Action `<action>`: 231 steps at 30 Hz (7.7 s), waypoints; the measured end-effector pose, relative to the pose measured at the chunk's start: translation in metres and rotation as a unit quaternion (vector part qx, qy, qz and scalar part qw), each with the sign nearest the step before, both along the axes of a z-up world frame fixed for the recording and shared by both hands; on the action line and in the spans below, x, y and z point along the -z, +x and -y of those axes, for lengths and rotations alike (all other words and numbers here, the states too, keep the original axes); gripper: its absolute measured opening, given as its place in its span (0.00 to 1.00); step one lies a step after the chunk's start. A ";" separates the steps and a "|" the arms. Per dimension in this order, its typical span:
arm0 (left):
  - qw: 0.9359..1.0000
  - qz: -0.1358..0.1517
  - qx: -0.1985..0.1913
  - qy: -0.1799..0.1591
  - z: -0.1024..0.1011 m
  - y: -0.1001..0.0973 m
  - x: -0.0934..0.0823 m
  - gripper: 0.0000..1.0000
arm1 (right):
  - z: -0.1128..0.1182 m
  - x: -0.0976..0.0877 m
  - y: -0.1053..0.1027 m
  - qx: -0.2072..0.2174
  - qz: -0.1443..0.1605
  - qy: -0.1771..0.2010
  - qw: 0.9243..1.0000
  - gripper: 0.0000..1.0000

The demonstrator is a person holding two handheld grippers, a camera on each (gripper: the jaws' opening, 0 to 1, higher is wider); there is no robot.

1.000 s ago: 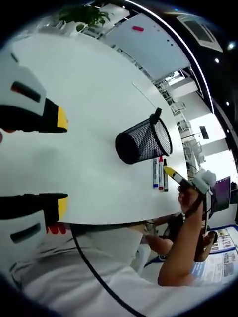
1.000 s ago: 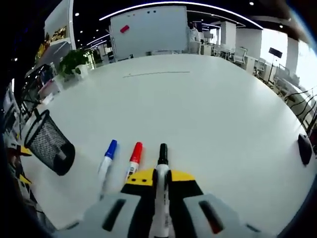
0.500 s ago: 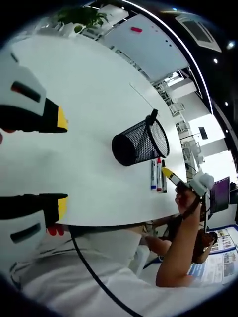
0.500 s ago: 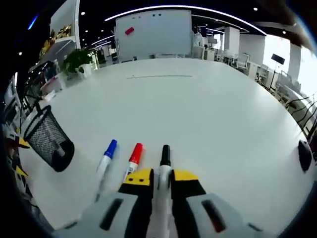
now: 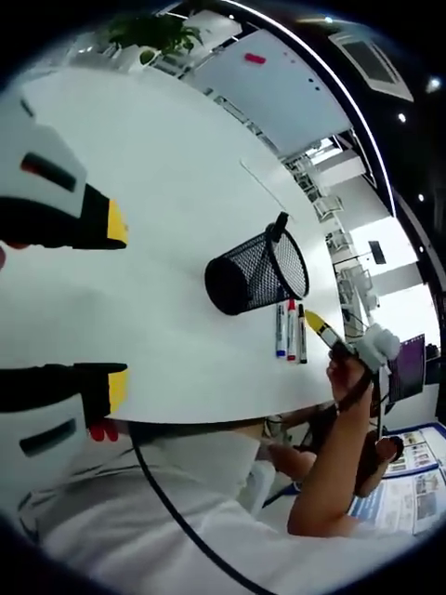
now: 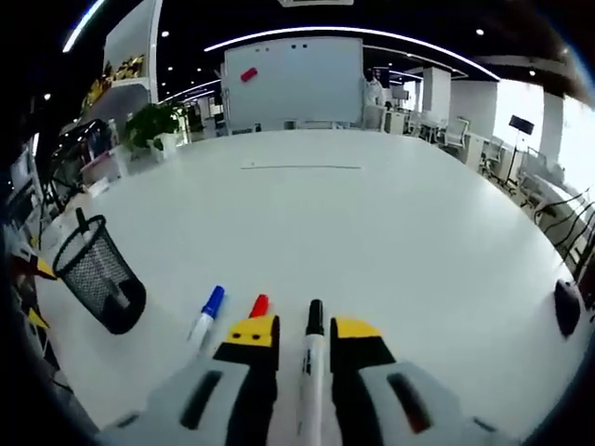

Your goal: Pick up the whiteboard markers from the pen holder and place them facing the whiteboard neatly

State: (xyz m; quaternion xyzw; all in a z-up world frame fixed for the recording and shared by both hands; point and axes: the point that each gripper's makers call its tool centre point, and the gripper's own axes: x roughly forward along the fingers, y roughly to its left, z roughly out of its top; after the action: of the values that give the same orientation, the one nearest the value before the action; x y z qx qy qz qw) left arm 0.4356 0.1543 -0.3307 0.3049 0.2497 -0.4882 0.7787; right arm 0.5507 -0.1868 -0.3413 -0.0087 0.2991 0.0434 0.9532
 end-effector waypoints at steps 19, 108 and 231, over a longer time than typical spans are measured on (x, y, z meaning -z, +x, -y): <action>1.000 -0.003 0.003 0.001 0.001 -0.003 0.003 0.51 | -0.011 -0.042 0.012 -0.040 0.117 0.016 0.992 0.36; 1.000 -0.008 -0.009 0.002 -0.016 -0.007 0.013 0.50 | -0.192 -0.115 -0.016 -0.379 0.198 -0.024 0.904 0.37; 1.000 0.002 -0.018 -0.024 -0.025 -0.007 0.004 0.50 | -0.244 -0.058 -0.006 -0.415 0.082 -0.053 0.904 0.18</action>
State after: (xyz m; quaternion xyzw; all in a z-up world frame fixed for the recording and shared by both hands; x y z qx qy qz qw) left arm 0.4284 0.1798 -0.3345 0.2830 0.2420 -0.4796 0.7945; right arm 0.5442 0.0567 -0.2830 -0.1862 0.1912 0.4185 0.8681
